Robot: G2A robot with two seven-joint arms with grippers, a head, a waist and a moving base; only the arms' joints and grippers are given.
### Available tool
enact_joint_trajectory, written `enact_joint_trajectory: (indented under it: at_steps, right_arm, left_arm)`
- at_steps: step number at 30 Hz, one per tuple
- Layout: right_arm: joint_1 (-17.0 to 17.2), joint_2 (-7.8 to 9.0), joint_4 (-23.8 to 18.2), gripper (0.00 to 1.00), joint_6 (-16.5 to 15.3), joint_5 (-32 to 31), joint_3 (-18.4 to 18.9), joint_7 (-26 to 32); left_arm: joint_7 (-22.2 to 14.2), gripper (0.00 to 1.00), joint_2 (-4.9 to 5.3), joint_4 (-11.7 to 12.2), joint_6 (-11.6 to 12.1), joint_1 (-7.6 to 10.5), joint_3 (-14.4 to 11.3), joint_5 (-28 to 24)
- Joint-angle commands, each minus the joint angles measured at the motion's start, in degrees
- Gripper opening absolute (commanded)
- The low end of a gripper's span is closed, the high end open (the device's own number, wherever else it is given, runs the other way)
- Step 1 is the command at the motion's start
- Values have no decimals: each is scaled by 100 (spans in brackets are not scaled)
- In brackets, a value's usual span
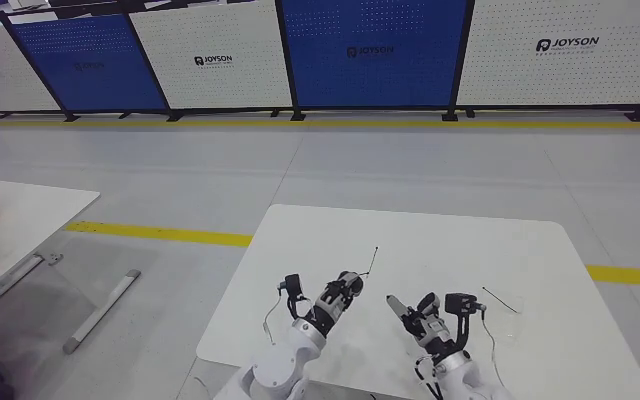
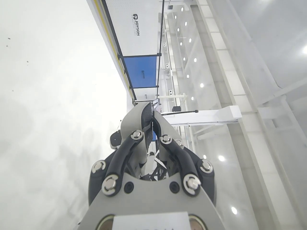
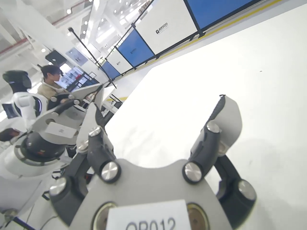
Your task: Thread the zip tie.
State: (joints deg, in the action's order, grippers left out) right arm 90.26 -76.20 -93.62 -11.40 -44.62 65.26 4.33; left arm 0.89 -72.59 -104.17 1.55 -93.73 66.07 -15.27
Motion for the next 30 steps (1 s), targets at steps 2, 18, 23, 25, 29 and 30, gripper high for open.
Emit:
enact_joint_trajectory:
  at_steps: [2, 18, 23, 25, 29, 30]
  right_arm:
    - [2, 13, 105, 100, -114, -100, -4, -11]
    - [-255, 9, 250, 100, 124, -451, -177, 476]
    - [-471, -22, 353, 100, 286, -695, -364, 532]
    - [-471, -22, 353, 100, 286, -695, -364, 532]
    - [-471, -22, 353, 100, 286, -695, -364, 532]
    - [-471, -22, 353, 100, 286, -695, -364, 532]
  left_arm:
    - [-184, 0, 34, -66, 70, -103, 22, 288]
    - [-105, 0, 62, -30, 5, -88, -156, 1327]
    - [75, 0, 49, -31, -249, -25, -410, 1989]
    - [104, 0, 41, -30, -270, -6, -443, 1978]
    - [104, 0, 41, -30, -270, -6, -443, 1978]
    - [104, 0, 41, -30, -270, -6, -443, 1978]
